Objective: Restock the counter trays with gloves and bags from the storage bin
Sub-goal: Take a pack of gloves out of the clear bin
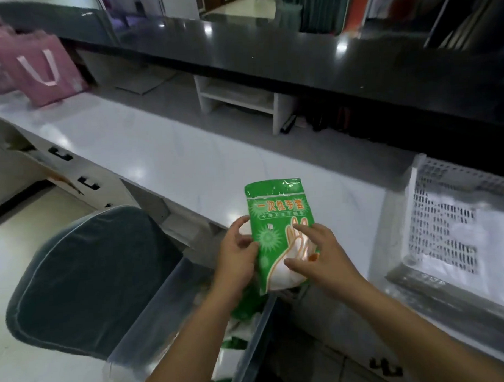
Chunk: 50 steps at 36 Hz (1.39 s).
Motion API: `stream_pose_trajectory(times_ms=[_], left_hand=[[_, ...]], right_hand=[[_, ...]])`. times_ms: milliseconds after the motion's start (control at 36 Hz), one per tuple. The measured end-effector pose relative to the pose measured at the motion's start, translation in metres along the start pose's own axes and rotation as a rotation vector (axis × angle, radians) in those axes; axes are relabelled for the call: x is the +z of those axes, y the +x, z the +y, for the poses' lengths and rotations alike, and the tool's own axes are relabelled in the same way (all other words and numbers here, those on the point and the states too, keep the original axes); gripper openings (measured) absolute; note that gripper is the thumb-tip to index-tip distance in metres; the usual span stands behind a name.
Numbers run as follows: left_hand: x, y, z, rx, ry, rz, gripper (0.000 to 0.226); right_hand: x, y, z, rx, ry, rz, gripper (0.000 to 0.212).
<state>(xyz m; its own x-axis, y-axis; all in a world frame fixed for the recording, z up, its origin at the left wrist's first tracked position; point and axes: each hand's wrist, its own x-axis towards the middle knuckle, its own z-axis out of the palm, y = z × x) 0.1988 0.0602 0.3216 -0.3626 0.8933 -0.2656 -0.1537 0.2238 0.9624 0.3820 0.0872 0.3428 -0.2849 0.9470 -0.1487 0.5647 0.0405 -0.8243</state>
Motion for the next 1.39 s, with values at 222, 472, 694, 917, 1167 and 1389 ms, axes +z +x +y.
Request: stream_pose_trajectory(times_ms=[222,472,694,917,1167,1389], left_hand=[[0.033,0.112,-0.010,0.275,0.751,-0.139,0.058],[0.040,0.142,-0.053,0.167,1.339,-0.275,0.070],[0.032,0.134,-0.048,0.142,1.378,-0.219,0.072],[-0.039,0.054,-0.092,-0.100,1.077,0.372,0.074],[-0.092,-0.033,-0.203,-0.727,1.092,0.301,0.077],[-0.100,-0.002,-0.261,-0.830,0.931,0.126,0.075]], right_hand=[[-0.010,0.103,0.007,0.023,-0.348,0.012,0.074],[-0.007,0.131,0.088,0.043,-0.770,-0.230,0.084],[-0.016,0.134,0.087,-0.078,-0.858,-0.259,0.082],[0.028,0.079,0.050,-0.489,-0.785,-0.368,0.082],[0.117,0.021,0.134,-0.454,-0.908,-0.919,0.084],[0.134,0.029,0.197,-0.226,-0.931,-1.137,0.083]])
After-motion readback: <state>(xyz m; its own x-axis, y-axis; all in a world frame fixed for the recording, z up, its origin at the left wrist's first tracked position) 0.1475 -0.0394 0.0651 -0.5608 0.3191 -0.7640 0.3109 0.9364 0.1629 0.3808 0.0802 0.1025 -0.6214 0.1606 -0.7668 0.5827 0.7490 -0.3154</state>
